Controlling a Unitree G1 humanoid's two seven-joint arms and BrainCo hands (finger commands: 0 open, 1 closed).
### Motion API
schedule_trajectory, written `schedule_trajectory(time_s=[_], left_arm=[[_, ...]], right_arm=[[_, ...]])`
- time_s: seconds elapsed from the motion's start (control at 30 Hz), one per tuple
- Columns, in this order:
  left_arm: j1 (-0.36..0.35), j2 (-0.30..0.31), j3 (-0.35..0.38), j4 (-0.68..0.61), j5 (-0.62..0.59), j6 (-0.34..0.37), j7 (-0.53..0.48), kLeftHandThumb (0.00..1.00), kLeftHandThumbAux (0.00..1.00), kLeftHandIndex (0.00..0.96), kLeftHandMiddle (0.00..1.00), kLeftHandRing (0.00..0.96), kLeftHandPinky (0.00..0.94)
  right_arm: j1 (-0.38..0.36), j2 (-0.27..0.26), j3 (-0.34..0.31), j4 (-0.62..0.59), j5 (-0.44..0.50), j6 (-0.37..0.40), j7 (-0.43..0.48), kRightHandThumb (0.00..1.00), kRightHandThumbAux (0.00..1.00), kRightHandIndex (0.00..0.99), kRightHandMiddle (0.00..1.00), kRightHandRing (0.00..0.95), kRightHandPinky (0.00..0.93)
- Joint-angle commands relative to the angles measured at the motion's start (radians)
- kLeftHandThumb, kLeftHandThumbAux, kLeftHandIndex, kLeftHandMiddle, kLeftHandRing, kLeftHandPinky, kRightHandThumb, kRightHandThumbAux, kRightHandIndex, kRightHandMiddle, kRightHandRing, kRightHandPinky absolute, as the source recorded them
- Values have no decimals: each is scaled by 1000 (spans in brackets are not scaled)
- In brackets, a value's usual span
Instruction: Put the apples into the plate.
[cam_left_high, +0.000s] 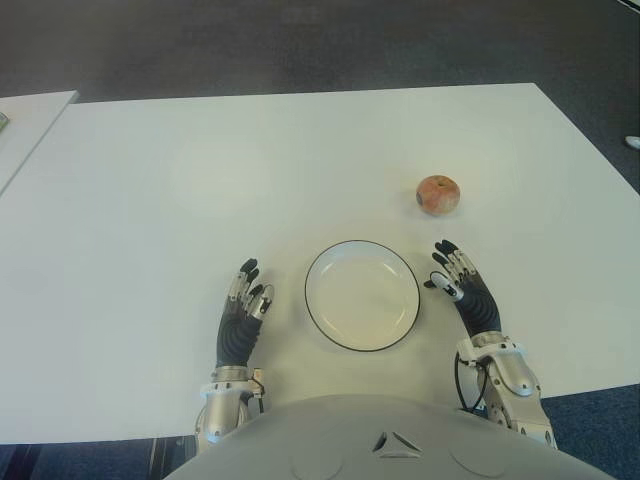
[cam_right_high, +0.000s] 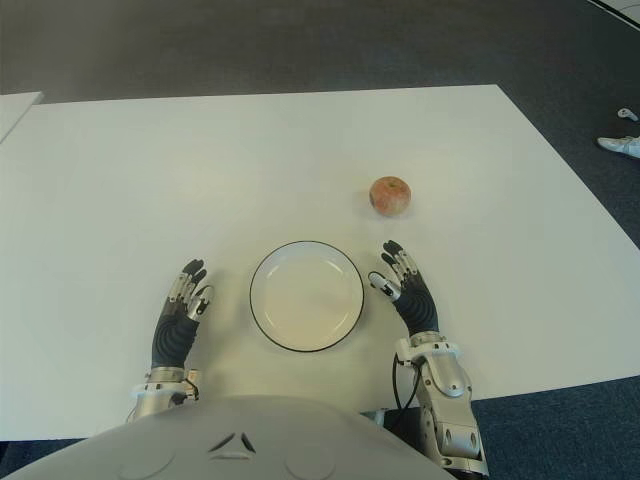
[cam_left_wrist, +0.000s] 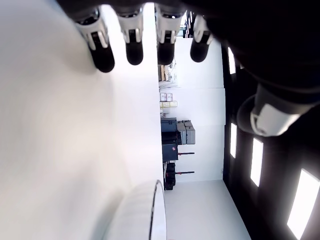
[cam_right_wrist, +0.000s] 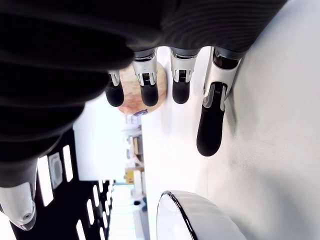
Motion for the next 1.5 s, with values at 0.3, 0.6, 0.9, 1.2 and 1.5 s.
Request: schedule_trajectory(time_s=[0.3, 0.6, 0.9, 1.2, 1.5], left_arm=[[12, 11, -3, 8, -5, 25, -11, 19, 486, 33, 66, 79, 96], [14, 10, -3, 3, -11, 33, -12, 16, 479, 25, 61, 74, 94], [9, 7, -5, 9, -6, 33, -6, 14, 475, 33, 71, 83, 104], [-5, 6, -5, 25, -7, 38, -7, 7, 481, 34, 74, 84, 102], [-25, 1, -3, 52, -9, 34, -4, 9, 487, 31, 67, 79, 99]], right_arm=[[24, 7, 11, 31, -6, 38, 2, 139, 599, 17, 38, 0, 1], [25, 9, 11, 30, -6, 37, 1, 147, 601, 20, 42, 0, 0], [41, -6, 8, -82, -18, 46, -8, 155, 612, 27, 44, 2, 14], [-11, -39, 25, -218, -236, -188, -83, 325, 638, 45, 50, 24, 39], [-227, -229, -71, 117, -590, -619, -309, 417, 595, 61, 55, 31, 37]])
